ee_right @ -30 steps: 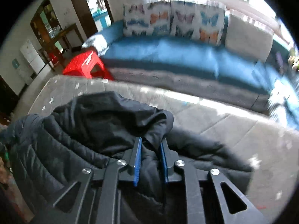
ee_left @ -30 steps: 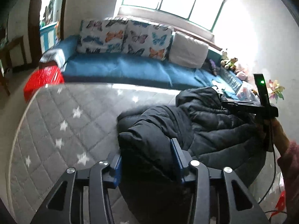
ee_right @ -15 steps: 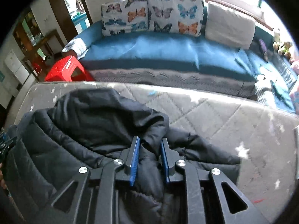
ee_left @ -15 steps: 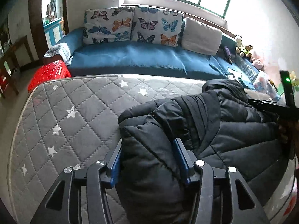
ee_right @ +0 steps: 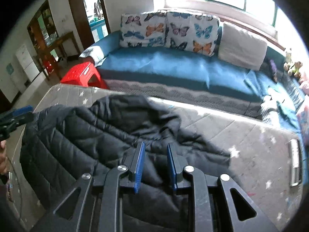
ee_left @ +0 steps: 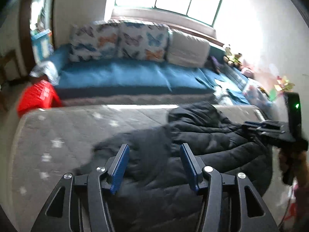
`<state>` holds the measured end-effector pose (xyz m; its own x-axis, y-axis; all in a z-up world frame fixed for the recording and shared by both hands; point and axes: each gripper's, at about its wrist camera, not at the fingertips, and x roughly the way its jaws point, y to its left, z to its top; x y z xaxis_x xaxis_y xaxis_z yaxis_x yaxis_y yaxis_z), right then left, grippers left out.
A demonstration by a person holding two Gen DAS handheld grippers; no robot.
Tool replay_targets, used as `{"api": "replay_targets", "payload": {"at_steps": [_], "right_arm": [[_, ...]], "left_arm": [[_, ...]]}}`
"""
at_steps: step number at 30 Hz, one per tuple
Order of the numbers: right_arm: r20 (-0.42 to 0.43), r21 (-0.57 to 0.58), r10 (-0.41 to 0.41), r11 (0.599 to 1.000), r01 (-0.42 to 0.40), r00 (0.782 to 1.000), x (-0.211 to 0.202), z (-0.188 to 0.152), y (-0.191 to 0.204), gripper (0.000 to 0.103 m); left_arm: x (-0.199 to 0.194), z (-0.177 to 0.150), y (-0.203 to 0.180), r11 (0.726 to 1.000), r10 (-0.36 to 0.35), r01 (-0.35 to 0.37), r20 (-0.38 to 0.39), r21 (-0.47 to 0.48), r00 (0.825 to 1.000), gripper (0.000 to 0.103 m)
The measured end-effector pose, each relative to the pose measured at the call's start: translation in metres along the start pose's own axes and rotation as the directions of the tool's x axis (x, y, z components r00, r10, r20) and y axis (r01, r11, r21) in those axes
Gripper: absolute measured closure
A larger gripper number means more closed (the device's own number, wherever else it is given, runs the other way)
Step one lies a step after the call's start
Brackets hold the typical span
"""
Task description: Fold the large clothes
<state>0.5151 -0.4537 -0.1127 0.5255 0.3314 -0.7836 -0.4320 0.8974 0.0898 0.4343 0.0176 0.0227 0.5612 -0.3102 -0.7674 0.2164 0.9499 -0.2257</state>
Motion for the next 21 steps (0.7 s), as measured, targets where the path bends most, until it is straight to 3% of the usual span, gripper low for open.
{"api": "replay_targets", "payload": {"at_steps": [9,14,17,21], "right_arm": [[-0.076,0.011,0.018,1.000,-0.017,0.997,0.040,-0.019,-0.012,0.077],[-0.094,0.044,0.039,0.998,-0.035,0.995,0.045,-0.019,-0.018,0.077],[-0.062,0.013,-0.010,1.000,0.011,0.998,0.037,-0.019,-0.013,0.077],[-0.003,-0.004,-0.018,1.000,0.018,1.000,0.004,-0.019,-0.001,0.077]], "left_arm": [[0.084,0.004,0.011,0.999,0.019,-0.024,-0.131,-0.033,0.991,0.047],[0.105,-0.004,0.013,0.998,0.061,-0.061,-0.127,0.000,0.990,0.046],[0.098,-0.006,0.013,0.998,0.063,-0.064,-0.107,-0.002,0.992,0.046],[0.051,-0.007,0.006,0.999,0.051,-0.051,-0.040,0.006,0.998,0.046]]}}
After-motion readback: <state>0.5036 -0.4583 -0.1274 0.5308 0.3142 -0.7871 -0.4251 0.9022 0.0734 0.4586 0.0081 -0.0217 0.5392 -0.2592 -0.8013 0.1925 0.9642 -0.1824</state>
